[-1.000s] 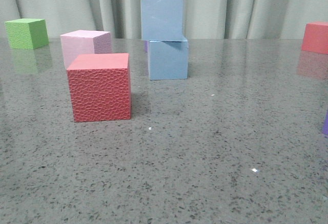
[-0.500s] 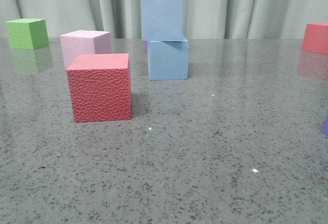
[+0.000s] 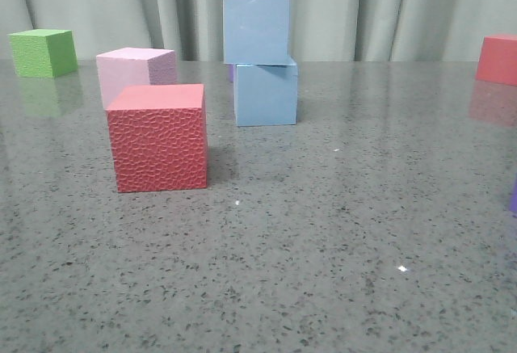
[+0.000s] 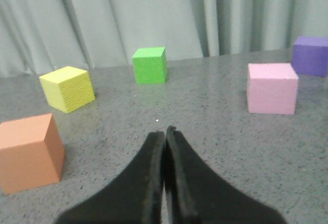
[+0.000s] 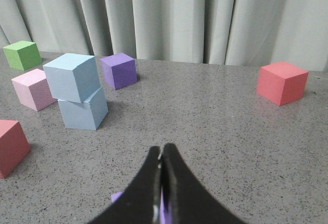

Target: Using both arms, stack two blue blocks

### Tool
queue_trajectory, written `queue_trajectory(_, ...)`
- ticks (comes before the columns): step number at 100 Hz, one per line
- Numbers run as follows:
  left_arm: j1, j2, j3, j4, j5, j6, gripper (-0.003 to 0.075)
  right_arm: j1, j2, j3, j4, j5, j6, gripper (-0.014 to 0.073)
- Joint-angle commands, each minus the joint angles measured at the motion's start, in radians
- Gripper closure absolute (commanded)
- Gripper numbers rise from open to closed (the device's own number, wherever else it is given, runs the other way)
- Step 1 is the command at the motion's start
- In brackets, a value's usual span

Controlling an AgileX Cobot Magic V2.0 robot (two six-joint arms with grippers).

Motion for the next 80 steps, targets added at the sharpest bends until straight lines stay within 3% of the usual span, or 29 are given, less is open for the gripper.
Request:
queue_trajectory(1,0.035,-0.039,0.035,-0.009,-0.114,0.006,0.0739,-0.006,0.010,-0.020,-0.029,-0.079,-0.001,0.0662)
queue_trajectory(34,0.072,-0.186,0.209,-0.049,-0.156,0.002,0.0739,-0.006,0.010,-0.020,-0.029,-0.077,-0.001,0.0662)
queue_trajectory(80,0.074,-0.186,0.229,-0.052,-0.174,0.002,0.0739,-0.006,0.010,-0.020,-0.029,-0.078,-0.001,0.0662)
